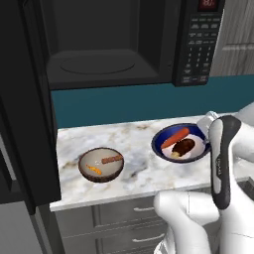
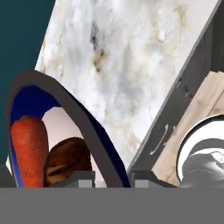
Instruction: Place the bowl containing the steak and carrot in the microwave. Close the microwave door and press the start button to microwave the meal.
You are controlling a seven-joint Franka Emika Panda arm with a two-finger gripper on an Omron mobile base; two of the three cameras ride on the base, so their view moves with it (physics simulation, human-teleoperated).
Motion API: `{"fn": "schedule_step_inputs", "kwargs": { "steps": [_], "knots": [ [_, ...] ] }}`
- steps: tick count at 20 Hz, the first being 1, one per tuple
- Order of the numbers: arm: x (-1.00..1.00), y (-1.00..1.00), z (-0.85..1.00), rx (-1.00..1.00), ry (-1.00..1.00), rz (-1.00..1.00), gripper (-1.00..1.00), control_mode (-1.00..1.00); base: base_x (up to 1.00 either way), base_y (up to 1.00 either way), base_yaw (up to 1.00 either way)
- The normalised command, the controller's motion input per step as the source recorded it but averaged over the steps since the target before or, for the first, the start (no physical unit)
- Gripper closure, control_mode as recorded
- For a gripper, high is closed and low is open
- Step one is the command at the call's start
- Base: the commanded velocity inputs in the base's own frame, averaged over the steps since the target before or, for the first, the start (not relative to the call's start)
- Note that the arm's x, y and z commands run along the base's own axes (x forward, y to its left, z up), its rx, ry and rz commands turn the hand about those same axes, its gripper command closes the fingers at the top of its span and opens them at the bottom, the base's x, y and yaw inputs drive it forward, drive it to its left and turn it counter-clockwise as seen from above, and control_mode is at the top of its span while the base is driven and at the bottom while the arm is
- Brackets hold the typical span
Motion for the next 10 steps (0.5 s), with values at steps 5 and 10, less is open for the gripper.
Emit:
{"fn": "schedule_step_inputs", "kwargs": {
  "steps": [5,10],
  "knots": [
    [-0.41,0.69,0.53,0.01,0.00,-0.18,1.00,-1.00,0.00,0.00,0.00],
    [-0.31,0.59,0.69,0.04,0.00,-0.04,1.00,-1.00,0.00,0.00,0.00]
  ]
}}
